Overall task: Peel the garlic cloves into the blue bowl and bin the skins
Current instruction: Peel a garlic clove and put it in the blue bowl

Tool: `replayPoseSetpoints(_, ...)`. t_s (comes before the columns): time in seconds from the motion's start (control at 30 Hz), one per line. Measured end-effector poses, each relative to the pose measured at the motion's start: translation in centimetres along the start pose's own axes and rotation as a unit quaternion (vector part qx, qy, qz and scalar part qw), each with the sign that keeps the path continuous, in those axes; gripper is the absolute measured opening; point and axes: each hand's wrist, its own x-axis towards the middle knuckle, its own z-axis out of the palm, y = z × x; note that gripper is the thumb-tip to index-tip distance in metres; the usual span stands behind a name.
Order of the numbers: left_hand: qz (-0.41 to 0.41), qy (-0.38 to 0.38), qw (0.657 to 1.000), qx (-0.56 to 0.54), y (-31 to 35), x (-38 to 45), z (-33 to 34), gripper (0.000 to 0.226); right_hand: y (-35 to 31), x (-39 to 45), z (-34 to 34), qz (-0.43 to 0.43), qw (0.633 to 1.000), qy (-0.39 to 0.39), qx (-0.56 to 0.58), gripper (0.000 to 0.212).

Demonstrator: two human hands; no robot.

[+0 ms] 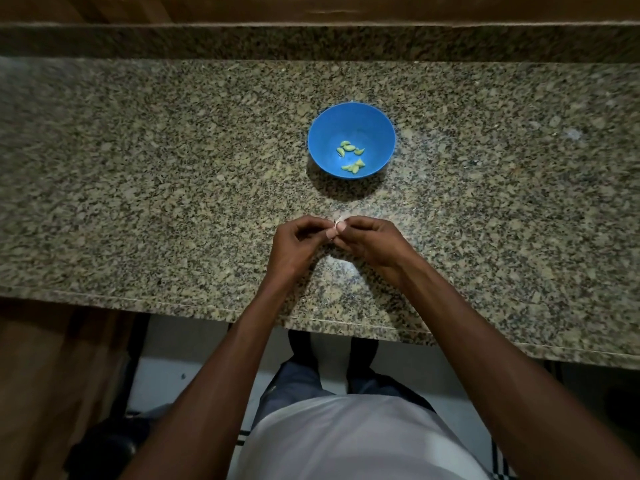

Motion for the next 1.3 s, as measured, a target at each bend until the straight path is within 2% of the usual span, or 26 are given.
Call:
replayPoseSetpoints(0.3,0.012,-0.015,0.996,0.086,0.4,0.1,-0.4,0.024,0.8,0.5,-0.4,-0.062,0.99,0.029,-0.125,0.034)
replayPoseSetpoints(0.53,0.071,0.045,0.965,0.247,0.6,0.1,0.2,0.028,1.7,0.4,0.0,-0.07,0.986,0.05,-0.144,0.035)
replayPoseSetpoints(0.8,0.072,0.099,0.961,0.248,0.3,-1.0,1.5,0.027,2.5,0.8,0.4,-0.058,0.986,0.083,-0.131,0.032)
replayPoseSetpoints(1.03,0.067,0.137,0.956,0.25,0.4,-1.8,2.6,0.014,3.1,0.8,1.0,-0.042,0.987,0.095,-0.124,0.032)
replayPoseSetpoints(1.17,0.065,0.096,0.961,0.251,0.4,-1.5,2.1,0.023,2.9,0.6,0.6,-0.034,0.994,0.073,-0.076,0.035)
replayPoseSetpoints(1.3,0.074,0.033,0.963,0.258,0.6,-0.5,0.8,0.032,2.3,0.5,0.3,-0.03,0.994,0.065,-0.078,0.033)
